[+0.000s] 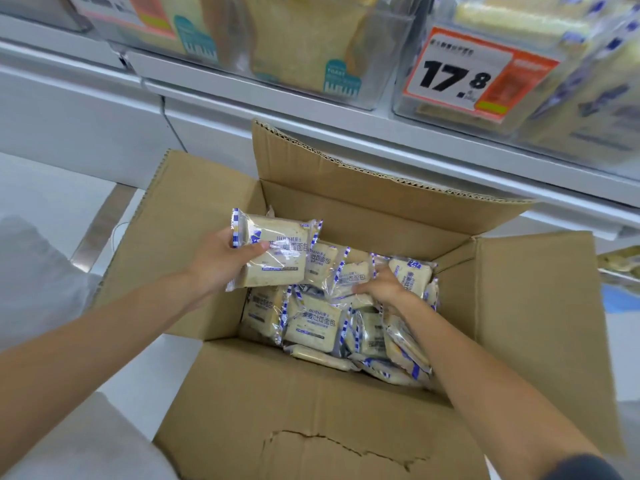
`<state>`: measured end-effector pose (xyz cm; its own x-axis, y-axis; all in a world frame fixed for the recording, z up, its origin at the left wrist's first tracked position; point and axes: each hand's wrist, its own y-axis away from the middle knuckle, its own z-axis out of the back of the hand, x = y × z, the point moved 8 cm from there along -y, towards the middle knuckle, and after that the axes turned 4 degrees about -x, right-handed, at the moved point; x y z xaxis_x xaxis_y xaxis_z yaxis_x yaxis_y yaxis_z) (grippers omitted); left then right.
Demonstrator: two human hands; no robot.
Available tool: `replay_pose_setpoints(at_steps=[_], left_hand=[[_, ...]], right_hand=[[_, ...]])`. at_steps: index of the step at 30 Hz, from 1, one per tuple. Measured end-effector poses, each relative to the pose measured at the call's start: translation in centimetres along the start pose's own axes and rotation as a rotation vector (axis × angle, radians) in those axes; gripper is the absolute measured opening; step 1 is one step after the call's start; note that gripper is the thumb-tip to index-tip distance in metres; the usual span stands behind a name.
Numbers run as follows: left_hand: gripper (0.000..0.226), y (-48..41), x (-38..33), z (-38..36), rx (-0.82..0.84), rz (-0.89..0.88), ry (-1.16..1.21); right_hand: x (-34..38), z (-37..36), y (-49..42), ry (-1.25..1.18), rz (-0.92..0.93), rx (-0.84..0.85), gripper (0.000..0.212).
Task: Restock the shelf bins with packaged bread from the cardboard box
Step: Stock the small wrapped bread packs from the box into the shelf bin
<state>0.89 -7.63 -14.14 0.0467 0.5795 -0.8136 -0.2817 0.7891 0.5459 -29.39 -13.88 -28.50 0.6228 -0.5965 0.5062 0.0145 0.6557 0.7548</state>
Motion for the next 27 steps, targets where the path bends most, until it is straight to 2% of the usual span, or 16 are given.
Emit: replay_pose_setpoints(at_steps=[2,4,7,9,11,13,14,16,17,18,20,23,25,27], left_hand=[[0.013,0.2,-1.0,-0.7,-0.008,-0.023,0.026],[0.019,0.5,-1.5,-1.7,0.003,-0.047,0.022],[0.034,1.6,-3.0,-4.1,0.074,-0.086,-0.038],[0.056,3.5,-4.5,-7.4,0.183,-0.057,0.031],[0.071,6.2,-6.6,-11.1,0.325,-0.017,0.113],[0.06,8.2,-9.3,-13.6,0.408,-0.134,0.046],[0.052,8.9,-10.8,-14.0,0.393,-0.207,-0.006],[0.046,9.9,-13.9,-14.3,0.369,-0.348,-0.09],[0.046,10.7,-15.4,-14.7,0.392,-0.41,-0.129],[0.047,11.5,-17.0,-15.3,0.427,-0.464,-0.164],[0.053,13.1,-20.3,-16.6,0.497,-0.585,-0.207],[0.066,14.9,-24.8,-18.1,0.56,-0.742,-0.262],[0.079,15.1,-27.9,-18.5,0.548,-0.84,-0.299],[0.085,14.4,-31.2,-18.6,0.476,-0.938,-0.306]], right_hand=[[0.8,2.9,1.8,-0.042,0.063,-0.041,0.063],[2.2,6.2,5.1,-0.103,0.146,-0.05,0.051],[5.1,9.6,11.1,-0.362,0.283,0.065,0.045],[7.0,10.4,14.6,-0.495,0.322,0.117,0.045],[8.4,10.6,17.2,-0.433,0.369,0.091,0.054],[9.3,11.3,19.4,-0.309,0.414,-0.003,0.077],[9.7,12.3,20.7,-0.21,0.44,-0.088,0.095],[11.8,15.1,24.4,0.166,0.574,-0.321,0.125],[13.0,16.2,26.5,0.379,0.679,-0.414,0.127],[14.2,16.8,28.3,0.543,0.768,-0.456,0.123],[16.0,18.0,31.0,0.661,0.809,-0.433,0.107],[18.4,21.0,33.5,0.664,0.788,-0.494,0.072],[19.6,24.1,34.8,0.664,0.782,-0.604,0.063],[20.4,27.9,36.5,0.563,0.766,-0.761,0.058]])
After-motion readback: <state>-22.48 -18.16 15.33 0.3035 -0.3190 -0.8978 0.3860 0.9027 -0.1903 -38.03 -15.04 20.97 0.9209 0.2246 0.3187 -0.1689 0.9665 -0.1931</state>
